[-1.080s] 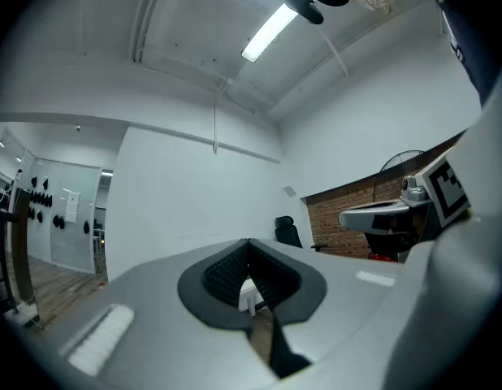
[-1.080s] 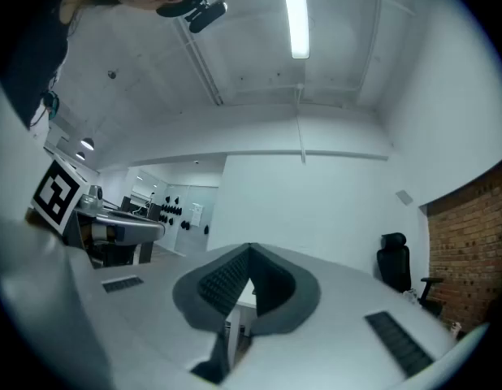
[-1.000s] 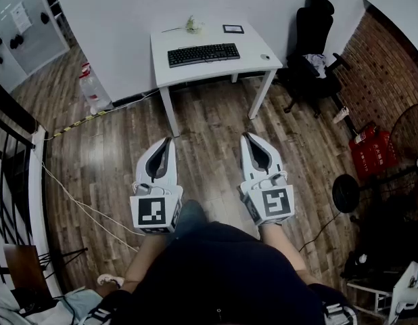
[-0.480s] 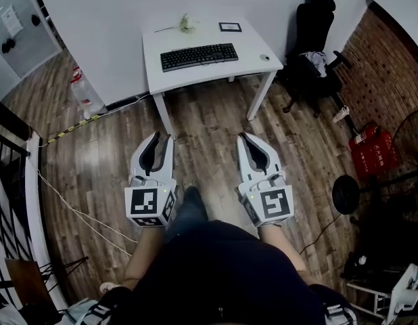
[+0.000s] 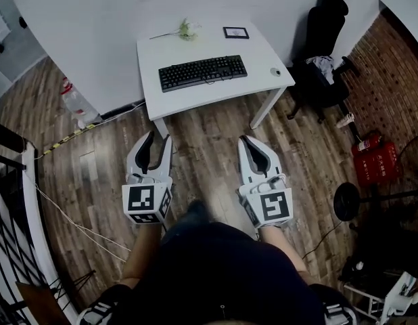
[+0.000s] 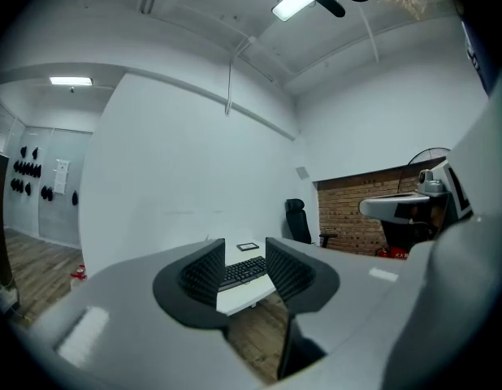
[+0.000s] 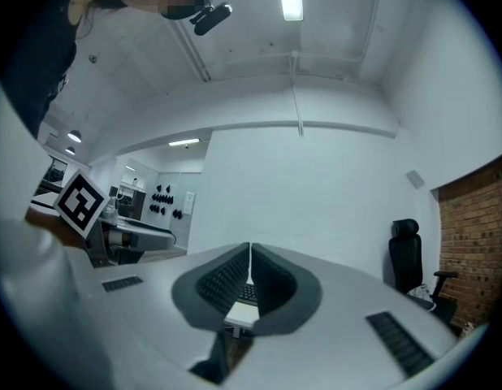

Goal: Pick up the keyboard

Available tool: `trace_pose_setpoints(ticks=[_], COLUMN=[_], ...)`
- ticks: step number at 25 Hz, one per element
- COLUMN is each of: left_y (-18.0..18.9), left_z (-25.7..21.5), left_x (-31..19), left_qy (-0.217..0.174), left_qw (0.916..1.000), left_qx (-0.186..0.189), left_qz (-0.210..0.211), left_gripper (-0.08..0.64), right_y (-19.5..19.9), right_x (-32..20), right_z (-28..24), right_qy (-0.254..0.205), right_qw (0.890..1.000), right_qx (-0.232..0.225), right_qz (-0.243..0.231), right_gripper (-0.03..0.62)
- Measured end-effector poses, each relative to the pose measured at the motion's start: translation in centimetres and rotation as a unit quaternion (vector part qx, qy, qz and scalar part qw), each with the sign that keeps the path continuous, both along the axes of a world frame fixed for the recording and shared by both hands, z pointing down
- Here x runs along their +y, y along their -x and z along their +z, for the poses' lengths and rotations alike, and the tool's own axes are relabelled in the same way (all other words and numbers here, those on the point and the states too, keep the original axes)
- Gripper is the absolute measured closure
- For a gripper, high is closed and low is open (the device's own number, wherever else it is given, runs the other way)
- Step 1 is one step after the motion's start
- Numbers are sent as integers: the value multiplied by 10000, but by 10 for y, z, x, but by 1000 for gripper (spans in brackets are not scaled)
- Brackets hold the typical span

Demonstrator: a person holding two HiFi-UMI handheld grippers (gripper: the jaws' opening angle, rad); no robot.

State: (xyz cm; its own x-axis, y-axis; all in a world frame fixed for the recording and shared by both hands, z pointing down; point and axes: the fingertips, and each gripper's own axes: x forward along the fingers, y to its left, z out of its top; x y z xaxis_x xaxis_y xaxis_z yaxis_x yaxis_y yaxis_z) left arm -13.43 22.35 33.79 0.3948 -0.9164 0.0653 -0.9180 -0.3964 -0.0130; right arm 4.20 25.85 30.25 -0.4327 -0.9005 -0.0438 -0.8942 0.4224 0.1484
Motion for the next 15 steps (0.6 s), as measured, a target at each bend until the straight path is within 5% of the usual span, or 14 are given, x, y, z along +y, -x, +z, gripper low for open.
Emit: trace_pose_setpoints(ticks=[15], left_y=[15], left_z=[39], left_x=[-151], left_qy=[400], left_qw=[9980], left_qx=[-58], left_qz=[478], left_gripper=[408], right_y=[15], right_x=[-138], right_z=[16], right_qy=[240], right_qw=[9985], right_qx=[224], right_qz=[429], right_gripper=[580])
